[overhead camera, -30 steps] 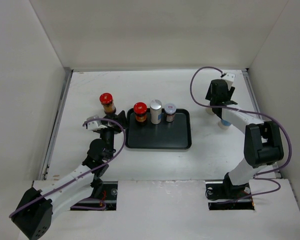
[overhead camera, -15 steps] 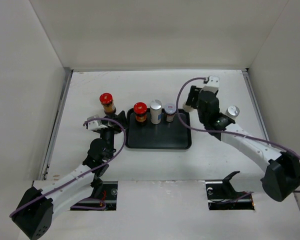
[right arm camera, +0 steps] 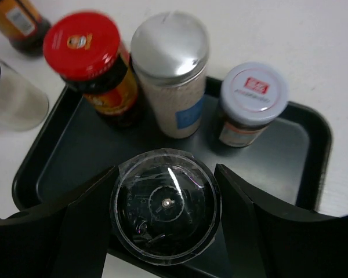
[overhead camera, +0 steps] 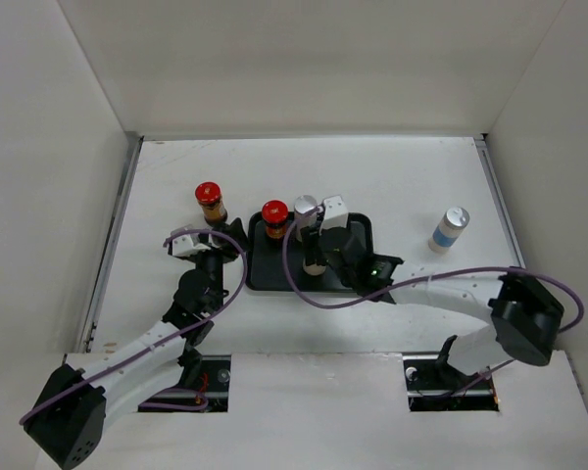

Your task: Organize the condiment bottles

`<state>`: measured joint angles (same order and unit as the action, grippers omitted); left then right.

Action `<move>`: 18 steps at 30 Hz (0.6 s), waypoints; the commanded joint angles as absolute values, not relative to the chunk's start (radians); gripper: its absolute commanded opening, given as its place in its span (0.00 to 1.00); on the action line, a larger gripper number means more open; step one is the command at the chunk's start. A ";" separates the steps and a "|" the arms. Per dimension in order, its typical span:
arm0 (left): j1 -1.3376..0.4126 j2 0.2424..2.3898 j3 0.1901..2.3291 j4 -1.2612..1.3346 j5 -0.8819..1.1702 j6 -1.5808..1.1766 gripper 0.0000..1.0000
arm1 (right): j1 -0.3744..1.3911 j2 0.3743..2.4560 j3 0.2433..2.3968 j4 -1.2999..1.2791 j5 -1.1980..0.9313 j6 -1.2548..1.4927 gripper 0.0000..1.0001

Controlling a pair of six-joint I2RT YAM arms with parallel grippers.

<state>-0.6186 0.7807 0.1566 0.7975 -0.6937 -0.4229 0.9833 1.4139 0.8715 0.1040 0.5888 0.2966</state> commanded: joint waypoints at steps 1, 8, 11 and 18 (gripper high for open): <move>-0.610 0.779 0.176 0.801 -0.727 -0.417 1.00 | 1.005 1.462 0.931 0.250 0.578 0.321 0.54; -0.594 0.795 0.202 0.740 -0.782 -0.410 1.00 | 1.038 1.514 0.928 0.275 0.589 0.307 0.73; -0.593 0.779 0.230 0.675 -0.830 -0.405 1.00 | 1.041 1.447 0.901 0.281 0.598 0.299 0.95; -0.610 0.788 0.247 0.664 -0.830 -0.408 1.00 | 0.903 1.156 0.767 0.230 0.745 0.275 1.00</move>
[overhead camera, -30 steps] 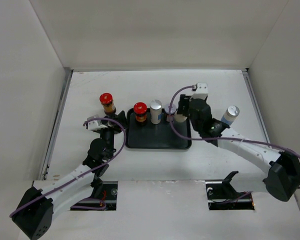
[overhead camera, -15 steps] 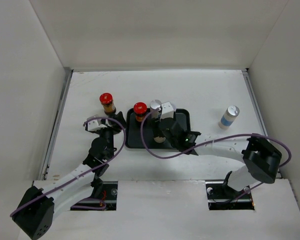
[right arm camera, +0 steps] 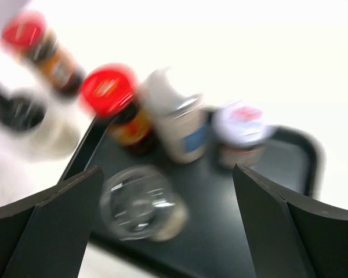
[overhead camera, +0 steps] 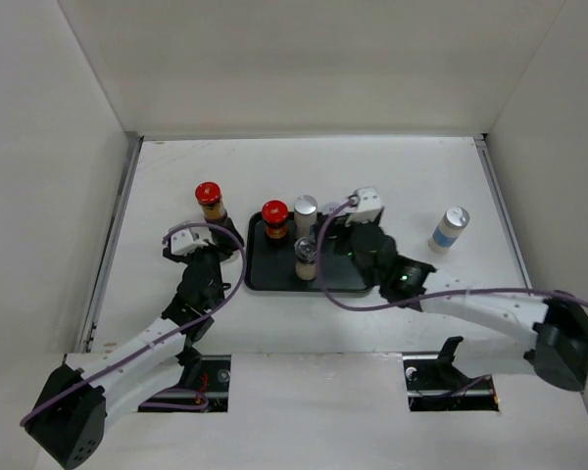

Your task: Organize the condiment bottles

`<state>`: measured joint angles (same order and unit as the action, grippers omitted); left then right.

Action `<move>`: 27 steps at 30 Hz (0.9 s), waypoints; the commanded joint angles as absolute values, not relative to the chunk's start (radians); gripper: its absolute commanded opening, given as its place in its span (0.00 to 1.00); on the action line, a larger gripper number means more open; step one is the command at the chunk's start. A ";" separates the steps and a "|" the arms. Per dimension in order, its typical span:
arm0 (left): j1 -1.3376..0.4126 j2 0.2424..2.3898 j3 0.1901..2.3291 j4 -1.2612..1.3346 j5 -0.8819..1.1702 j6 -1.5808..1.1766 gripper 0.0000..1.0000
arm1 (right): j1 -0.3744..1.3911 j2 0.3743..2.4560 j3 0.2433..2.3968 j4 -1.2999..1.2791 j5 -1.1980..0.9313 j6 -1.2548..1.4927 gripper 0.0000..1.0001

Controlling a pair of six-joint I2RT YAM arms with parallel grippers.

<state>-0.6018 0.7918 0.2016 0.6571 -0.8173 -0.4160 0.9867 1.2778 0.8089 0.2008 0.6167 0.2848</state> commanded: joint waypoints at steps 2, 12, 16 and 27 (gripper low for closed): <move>-0.630 0.778 0.239 0.667 -0.821 -0.414 1.00 | 0.796 1.060 0.721 0.168 0.845 0.279 1.00; -0.743 0.772 0.215 0.758 -0.798 -0.417 1.00 | 0.325 1.020 0.670 0.037 0.971 0.348 1.00; -0.754 0.781 0.204 0.778 -0.798 -0.411 1.00 | 0.229 1.117 0.716 0.032 0.887 0.353 1.00; -0.746 0.778 0.199 0.778 -0.798 -0.414 1.00 | 0.131 1.258 0.762 0.086 0.755 0.383 0.93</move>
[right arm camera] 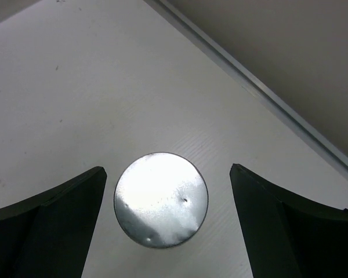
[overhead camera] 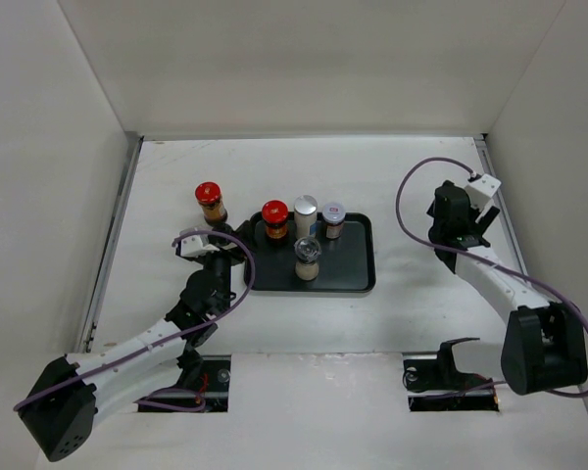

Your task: Organize the condiment bottles

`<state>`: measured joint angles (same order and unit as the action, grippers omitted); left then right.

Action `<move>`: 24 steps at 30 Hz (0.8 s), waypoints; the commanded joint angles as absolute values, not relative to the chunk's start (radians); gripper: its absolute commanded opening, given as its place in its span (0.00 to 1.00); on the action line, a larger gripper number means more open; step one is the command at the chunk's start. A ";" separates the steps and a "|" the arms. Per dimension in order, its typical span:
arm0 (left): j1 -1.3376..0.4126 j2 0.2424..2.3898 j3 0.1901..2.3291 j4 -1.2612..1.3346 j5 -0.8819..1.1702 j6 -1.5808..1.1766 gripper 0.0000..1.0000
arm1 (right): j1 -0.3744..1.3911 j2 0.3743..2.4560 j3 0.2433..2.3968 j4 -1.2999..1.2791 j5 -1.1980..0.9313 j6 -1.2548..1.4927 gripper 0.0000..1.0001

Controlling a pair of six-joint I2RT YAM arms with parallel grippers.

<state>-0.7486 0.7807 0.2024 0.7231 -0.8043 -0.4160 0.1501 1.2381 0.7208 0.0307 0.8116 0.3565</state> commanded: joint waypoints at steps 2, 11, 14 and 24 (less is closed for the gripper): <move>-0.740 0.784 0.198 0.778 -0.798 -0.416 1.00 | 0.119 1.276 0.768 0.094 0.714 0.393 0.86; -0.739 0.819 0.210 0.778 -0.789 -0.417 0.98 | 0.155 1.162 0.750 0.106 0.704 0.410 0.50; -0.736 0.830 0.216 0.778 -0.782 -0.413 0.94 | 0.284 1.057 0.739 0.095 0.729 0.393 0.50; -0.709 0.857 0.265 0.727 -0.821 -0.394 0.93 | 0.726 1.048 0.733 0.116 0.716 0.354 0.52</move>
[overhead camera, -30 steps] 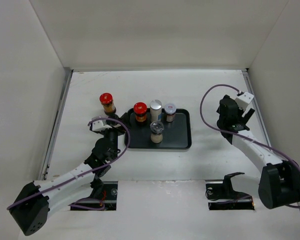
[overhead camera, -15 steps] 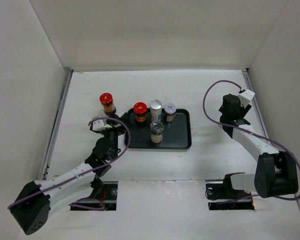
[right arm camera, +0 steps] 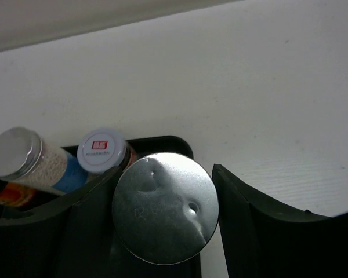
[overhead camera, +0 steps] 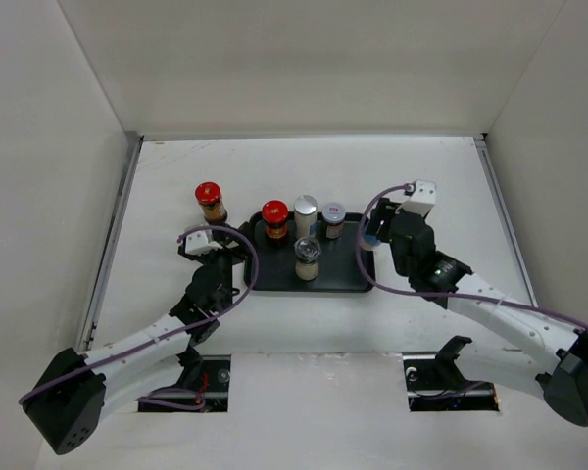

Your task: Organize the condiment bottles

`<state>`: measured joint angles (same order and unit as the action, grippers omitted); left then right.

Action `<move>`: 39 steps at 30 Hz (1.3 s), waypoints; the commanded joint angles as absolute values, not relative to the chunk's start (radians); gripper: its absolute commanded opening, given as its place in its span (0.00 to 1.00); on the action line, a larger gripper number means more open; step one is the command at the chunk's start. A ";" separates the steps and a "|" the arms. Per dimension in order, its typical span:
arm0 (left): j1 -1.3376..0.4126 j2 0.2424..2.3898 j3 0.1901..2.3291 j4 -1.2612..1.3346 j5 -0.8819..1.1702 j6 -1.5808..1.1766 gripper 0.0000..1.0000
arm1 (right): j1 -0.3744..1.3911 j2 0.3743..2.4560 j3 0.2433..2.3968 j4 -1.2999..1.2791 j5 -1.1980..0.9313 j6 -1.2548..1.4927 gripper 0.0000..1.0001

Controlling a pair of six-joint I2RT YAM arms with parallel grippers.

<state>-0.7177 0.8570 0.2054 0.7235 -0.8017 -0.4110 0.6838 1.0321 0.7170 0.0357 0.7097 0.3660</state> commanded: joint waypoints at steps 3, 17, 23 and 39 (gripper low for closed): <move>-0.711 0.854 0.284 0.692 -0.841 -0.394 0.93 | 0.791 1.083 0.726 0.140 0.706 0.354 0.52; -0.716 0.782 0.376 0.453 -0.834 -0.391 0.88 | 0.903 1.161 0.657 0.087 0.696 0.327 0.55; -0.651 0.791 0.455 0.232 -0.834 -0.397 0.96 | 0.904 1.184 0.611 0.149 0.692 0.325 0.76; -0.535 1.083 0.581 0.094 -0.689 -0.429 0.94 | 0.910 0.953 0.520 0.290 0.687 0.324 1.00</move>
<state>-0.5545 1.0538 0.5404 0.0814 -0.7425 -0.4145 0.8993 0.9874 0.5461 0.1768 0.6807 0.3283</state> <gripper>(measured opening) 0.950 0.998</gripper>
